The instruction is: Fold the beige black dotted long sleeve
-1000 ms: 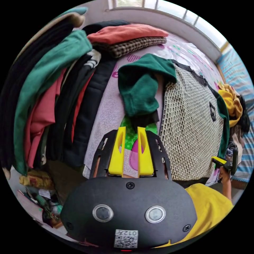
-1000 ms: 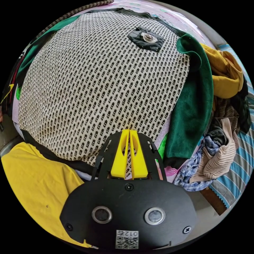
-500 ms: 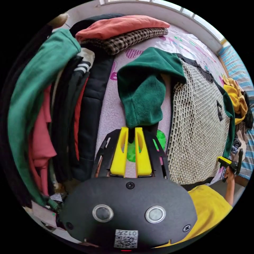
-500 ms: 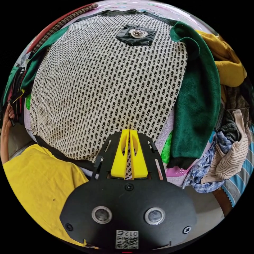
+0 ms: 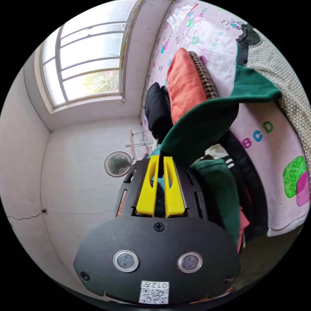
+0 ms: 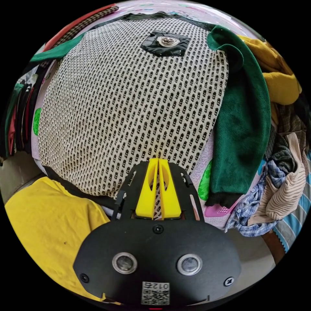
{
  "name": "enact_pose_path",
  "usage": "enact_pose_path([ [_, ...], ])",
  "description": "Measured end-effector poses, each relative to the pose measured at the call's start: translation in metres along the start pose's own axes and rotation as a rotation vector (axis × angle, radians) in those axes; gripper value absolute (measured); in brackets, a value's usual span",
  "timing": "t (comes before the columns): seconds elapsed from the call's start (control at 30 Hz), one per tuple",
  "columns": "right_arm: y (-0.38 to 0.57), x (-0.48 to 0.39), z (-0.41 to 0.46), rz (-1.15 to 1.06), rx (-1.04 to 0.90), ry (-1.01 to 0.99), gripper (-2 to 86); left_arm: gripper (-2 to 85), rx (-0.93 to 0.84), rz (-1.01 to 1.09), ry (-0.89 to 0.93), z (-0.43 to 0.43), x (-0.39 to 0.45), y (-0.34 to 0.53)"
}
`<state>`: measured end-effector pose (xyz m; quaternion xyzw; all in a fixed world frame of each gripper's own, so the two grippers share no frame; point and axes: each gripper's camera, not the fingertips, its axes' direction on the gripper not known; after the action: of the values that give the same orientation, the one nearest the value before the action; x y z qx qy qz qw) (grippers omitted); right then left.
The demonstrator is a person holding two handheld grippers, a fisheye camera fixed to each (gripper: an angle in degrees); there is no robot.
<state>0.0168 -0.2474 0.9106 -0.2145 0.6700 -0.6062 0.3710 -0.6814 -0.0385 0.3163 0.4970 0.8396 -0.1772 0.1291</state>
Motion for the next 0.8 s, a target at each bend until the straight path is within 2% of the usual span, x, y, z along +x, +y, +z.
enact_pose_path([
  [0.13, 0.005, 0.010, 0.003, 0.025, 0.019, -0.025, 0.7, 0.3, -0.068, -0.071, -0.081, 0.005, -0.021, -0.030],
  [0.23, 0.009, 0.018, 0.005, 0.039, 0.027, -0.042, 0.7, 0.3, -0.006, -0.200, -0.080, -0.020, -0.039, -0.055],
  [0.5, 0.016, 0.035, 0.012, 0.035, 0.018, -0.051, 0.7, 0.5, 0.412, -0.269, -0.141, -0.184, -0.032, -0.149],
  [0.63, 0.022, 0.047, 0.015, 0.039, 0.020, -0.080, 0.6, 1.0, 0.620, -0.209, -0.098, -0.268, 0.003, -0.196],
  [0.7, 0.027, 0.060, 0.017, 0.051, 0.027, -0.121, 0.5, 1.8, 0.723, -0.116, -0.088, -0.315, 0.047, -0.232],
  [0.8, 0.035, 0.080, 0.021, 0.083, 0.041, -0.194, 0.4, 3.9, 0.750, 0.054, -0.060, -0.347, 0.124, -0.286],
])
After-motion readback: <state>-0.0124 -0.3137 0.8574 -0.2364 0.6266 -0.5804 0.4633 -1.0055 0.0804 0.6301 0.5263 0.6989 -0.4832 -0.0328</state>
